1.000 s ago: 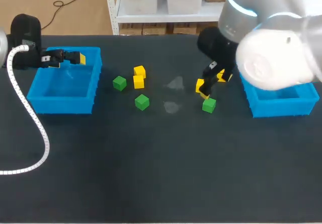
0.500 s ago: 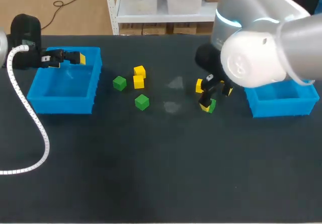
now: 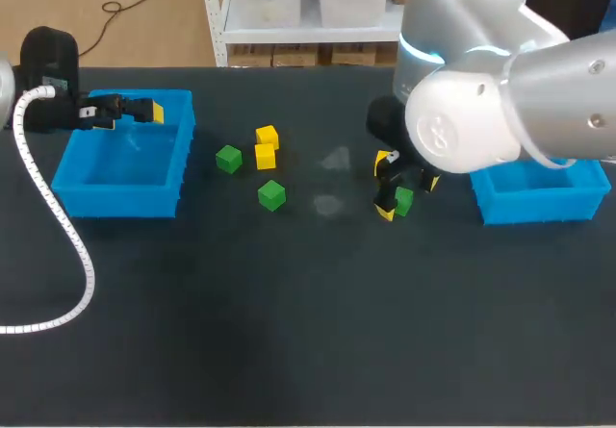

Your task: Put the green cubes in the right bin and the yellow cubes in the left bin.

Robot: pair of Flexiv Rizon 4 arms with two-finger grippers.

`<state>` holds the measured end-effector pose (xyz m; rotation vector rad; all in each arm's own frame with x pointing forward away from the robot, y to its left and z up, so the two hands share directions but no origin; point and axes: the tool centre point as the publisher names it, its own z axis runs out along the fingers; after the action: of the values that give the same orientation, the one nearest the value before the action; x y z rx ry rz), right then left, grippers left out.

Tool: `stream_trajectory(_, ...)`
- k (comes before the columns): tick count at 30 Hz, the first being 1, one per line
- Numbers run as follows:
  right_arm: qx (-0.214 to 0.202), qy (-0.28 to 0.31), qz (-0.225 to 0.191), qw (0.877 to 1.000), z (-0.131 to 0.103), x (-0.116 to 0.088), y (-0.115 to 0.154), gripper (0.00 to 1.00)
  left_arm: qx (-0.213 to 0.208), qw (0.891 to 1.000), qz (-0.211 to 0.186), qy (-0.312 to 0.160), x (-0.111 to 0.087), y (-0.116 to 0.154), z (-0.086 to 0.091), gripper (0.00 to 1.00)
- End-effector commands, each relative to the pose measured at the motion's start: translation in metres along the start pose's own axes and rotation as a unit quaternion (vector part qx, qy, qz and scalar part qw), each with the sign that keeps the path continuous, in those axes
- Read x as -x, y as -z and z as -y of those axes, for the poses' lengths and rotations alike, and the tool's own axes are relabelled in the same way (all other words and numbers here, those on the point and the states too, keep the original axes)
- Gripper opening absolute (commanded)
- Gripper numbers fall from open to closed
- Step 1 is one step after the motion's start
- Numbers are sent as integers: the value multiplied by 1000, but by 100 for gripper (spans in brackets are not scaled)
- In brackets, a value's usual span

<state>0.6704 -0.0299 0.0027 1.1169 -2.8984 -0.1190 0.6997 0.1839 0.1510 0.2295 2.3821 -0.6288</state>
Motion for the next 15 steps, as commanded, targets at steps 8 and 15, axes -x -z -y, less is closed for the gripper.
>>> stream_trajectory(8, 9, -4, -23, 1000, 4, 4, -18, 100, -3, 1000, 2, 0, -1, 0, -1, 100)
stream_trajectory(15, 9, -16, -27, 999, 7, -1, -22, 0, -3, 1000, 2, 0, -1, 0, -1, 100)
